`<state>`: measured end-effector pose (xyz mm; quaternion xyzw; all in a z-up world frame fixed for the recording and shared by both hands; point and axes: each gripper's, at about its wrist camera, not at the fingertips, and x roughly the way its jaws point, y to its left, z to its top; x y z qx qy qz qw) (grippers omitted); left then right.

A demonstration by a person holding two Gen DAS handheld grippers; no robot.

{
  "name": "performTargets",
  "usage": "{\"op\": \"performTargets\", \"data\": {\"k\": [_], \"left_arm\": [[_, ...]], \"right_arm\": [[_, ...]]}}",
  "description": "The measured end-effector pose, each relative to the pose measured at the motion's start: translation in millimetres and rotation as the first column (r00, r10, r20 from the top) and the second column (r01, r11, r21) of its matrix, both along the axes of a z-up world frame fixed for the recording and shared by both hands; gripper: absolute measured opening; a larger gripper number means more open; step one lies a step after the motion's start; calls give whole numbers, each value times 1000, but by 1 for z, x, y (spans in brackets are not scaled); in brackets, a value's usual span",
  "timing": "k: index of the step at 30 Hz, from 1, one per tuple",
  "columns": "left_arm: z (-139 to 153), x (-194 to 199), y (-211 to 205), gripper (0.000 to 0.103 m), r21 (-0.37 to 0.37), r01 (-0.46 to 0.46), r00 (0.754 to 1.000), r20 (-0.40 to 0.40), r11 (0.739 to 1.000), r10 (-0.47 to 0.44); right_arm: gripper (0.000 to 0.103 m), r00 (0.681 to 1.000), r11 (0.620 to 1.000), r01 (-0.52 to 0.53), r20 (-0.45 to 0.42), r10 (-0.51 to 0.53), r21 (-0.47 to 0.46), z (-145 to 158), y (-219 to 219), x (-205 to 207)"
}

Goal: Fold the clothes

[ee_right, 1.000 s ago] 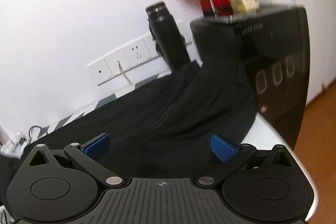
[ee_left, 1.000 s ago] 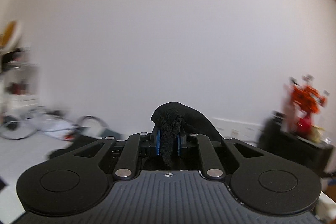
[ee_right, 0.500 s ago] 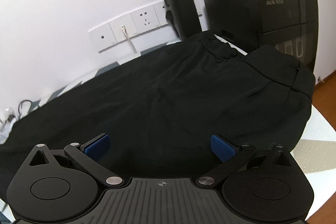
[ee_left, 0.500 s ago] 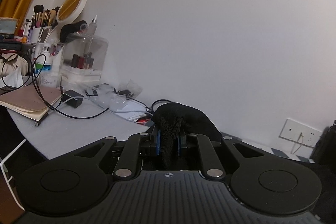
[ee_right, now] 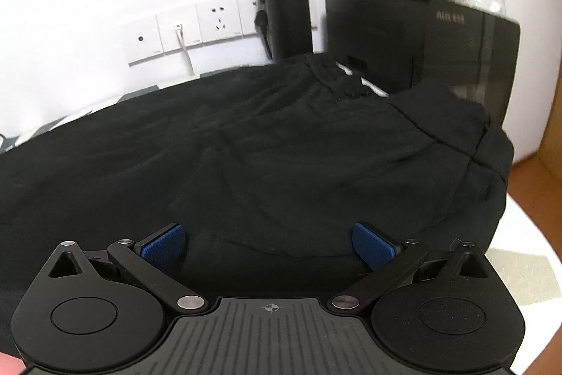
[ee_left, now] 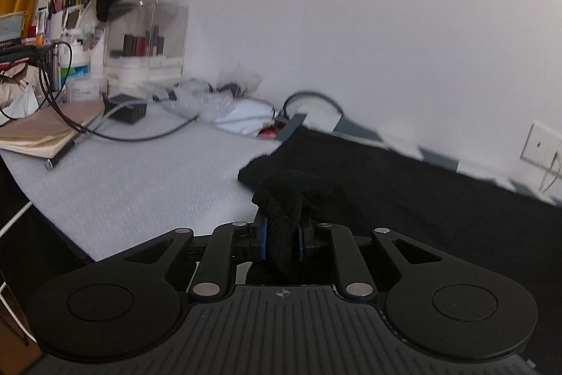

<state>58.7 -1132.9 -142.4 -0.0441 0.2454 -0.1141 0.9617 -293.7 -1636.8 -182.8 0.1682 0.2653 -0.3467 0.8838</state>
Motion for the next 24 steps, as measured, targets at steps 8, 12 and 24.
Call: {"op": "performTargets", "data": {"k": [8, 12, 24], "left_arm": [[20, -25, 20, 68, 28, 66, 998, -26, 997, -66], [34, -71, 43, 68, 80, 181, 983, 7, 980, -182], [-21, -124, 58, 61, 236, 235, 972, -73, 943, -224]], "right_arm": [[102, 999, 998, -44, -15, 44, -45, -4, 5, 3], [102, 998, 997, -61, 7, 62, -43, -5, 5, 2], [102, 996, 996, -82, 38, 83, -24, -4, 1, -3]]}}
